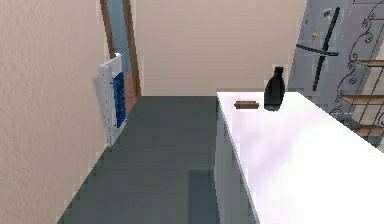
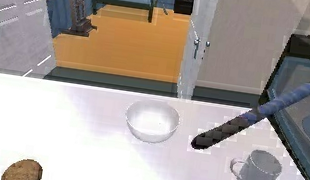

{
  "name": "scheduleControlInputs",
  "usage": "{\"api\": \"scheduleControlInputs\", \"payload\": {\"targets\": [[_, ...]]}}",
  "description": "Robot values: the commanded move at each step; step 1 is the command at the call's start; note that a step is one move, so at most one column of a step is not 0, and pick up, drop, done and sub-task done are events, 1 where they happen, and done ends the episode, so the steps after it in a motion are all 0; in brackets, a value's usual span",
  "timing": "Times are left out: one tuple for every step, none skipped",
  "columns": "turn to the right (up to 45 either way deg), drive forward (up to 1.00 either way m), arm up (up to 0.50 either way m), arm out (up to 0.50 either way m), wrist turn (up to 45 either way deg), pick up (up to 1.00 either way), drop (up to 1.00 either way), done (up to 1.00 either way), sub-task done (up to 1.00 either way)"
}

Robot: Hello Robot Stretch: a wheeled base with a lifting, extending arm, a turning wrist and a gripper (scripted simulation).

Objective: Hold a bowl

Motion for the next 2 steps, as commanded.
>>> {"api": "scheduleControlInputs", "payload": {"targets": [[0.0,0.00,0.50,0.00,0.0,0.00,0.00,0.00,0.00],[0.0,0.00,0.38,0.00,0.0,0.00,0.00,0.00,0.00]]}}
